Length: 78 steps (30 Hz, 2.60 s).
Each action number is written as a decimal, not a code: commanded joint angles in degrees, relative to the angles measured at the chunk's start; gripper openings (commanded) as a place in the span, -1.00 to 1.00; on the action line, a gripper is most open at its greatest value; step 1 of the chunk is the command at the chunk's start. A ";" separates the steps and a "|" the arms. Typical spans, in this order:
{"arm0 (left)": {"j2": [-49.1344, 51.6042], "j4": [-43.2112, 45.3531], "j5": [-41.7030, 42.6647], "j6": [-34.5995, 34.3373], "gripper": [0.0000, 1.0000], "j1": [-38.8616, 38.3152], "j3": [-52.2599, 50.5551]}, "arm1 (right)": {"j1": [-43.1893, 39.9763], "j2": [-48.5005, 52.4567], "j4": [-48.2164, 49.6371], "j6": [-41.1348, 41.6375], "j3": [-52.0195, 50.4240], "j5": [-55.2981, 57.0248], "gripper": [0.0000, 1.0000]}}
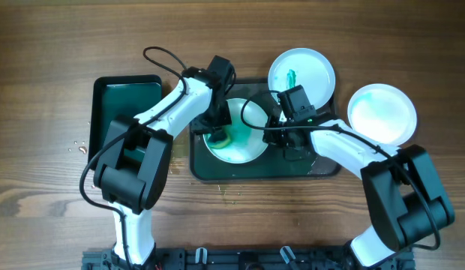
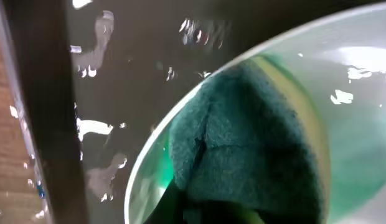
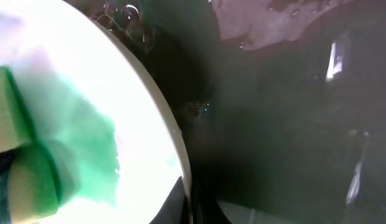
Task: Clean dirty plates on tray and stack at the side
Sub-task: 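Scrub the second plate with the sponge held in the left gripper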
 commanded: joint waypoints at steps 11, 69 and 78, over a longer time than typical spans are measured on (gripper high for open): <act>2.91 7.54 44.06 22.03 -0.92 1.75 -2.51 | -0.39 1.46 -0.66 0.68 0.00 2.64 -0.92; -0.02 23.65 -14.71 10.29 -0.92 -4.70 -7.26 | -0.39 1.46 -0.22 -0.72 0.00 0.94 -0.91; -0.02 15.80 -30.97 2.29 -0.92 -1.11 -7.13 | -0.39 1.46 -0.15 -0.74 0.00 0.94 -0.91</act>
